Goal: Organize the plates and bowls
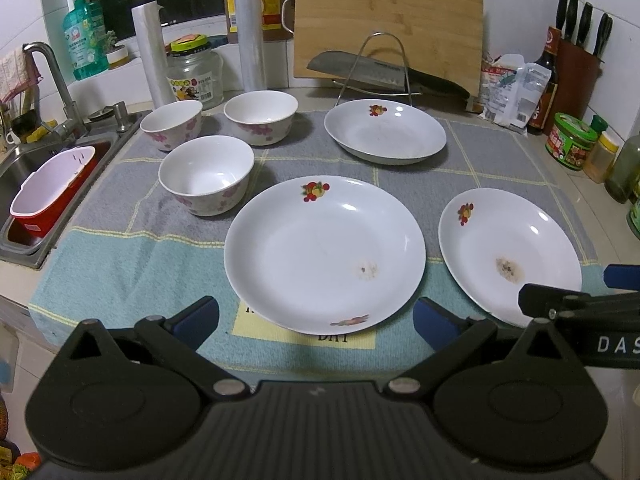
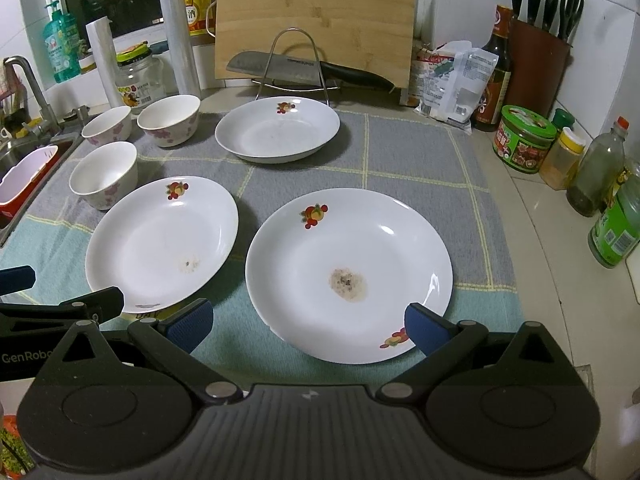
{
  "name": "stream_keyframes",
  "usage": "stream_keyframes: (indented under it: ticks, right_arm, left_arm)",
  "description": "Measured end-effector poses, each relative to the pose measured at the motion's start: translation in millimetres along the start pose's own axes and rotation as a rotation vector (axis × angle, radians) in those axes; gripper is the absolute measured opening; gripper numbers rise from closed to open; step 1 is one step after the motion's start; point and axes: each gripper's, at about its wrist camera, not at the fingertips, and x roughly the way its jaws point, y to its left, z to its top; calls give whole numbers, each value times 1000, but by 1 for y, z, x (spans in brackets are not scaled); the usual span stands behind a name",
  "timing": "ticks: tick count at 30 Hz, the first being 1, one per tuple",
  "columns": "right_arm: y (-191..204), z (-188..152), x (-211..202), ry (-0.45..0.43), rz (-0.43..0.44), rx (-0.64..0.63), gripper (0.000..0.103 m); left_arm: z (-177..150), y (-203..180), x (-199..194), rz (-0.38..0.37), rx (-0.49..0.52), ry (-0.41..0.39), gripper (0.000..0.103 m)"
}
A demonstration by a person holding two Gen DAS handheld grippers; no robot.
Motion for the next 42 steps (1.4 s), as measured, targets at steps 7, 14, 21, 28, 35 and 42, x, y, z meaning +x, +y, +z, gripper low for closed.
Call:
stream_keyframes:
  ticks: [7, 14, 21, 28, 35, 42]
  right_arm:
    - [0, 3, -2, -7, -1, -3, 103]
    - [1, 3, -2, -8, -1, -2, 103]
    - [1, 3, -2, -10, -3, -4, 103]
    - [1, 4, -2, -10, -6, -3, 103]
    - [1, 4, -1, -11, -8, -4, 103]
    - [3, 5, -2, -17, -14, -6, 103]
  left_arm:
    - [1, 1, -1, 0, 1, -1, 102]
    - [1, 1, -1, 1, 0, -1, 102]
    - [1, 1, -1, 1, 1, -1, 102]
    - [4, 3, -1, -2, 0, 0, 102]
    - [5, 3, -1, -1, 0, 0, 102]
    - [7, 7, 1, -18, 1, -1, 102]
